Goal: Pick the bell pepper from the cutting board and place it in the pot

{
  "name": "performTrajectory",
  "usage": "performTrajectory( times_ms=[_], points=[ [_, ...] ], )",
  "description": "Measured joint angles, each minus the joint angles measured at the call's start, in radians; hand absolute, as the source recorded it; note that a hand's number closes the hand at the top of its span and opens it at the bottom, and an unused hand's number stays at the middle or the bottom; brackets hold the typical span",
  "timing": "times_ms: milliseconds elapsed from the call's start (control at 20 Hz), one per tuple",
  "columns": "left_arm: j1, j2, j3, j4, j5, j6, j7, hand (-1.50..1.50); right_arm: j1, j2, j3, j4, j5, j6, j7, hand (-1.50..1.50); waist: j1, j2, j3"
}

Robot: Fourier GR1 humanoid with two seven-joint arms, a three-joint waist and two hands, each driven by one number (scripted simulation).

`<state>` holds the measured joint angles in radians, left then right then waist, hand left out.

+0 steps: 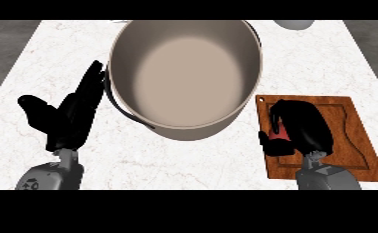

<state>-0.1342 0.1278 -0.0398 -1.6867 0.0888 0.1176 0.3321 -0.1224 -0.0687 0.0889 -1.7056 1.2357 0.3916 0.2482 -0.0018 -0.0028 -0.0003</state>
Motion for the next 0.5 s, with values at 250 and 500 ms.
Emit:
performTrajectory(
  times_ms=[250, 500],
  points=[
    [0.009, 0.002, 0.004, 0.005, 0.004, -0.017, -0.01, 0.0, -0.04, 0.03, -0.005, -0.165, -0.034, 0.032, 0.06, 1.5, -0.002, 0.0, 0.0],
    [0.01, -0.008, 0.0, 0.001, -0.007, -0.006, -0.004, 0.0, -0.127, 0.053, 0.003, -0.384, -0.085, 0.15, 0.127, 1.5, -0.004, -0.002, 0.0]
  ],
)
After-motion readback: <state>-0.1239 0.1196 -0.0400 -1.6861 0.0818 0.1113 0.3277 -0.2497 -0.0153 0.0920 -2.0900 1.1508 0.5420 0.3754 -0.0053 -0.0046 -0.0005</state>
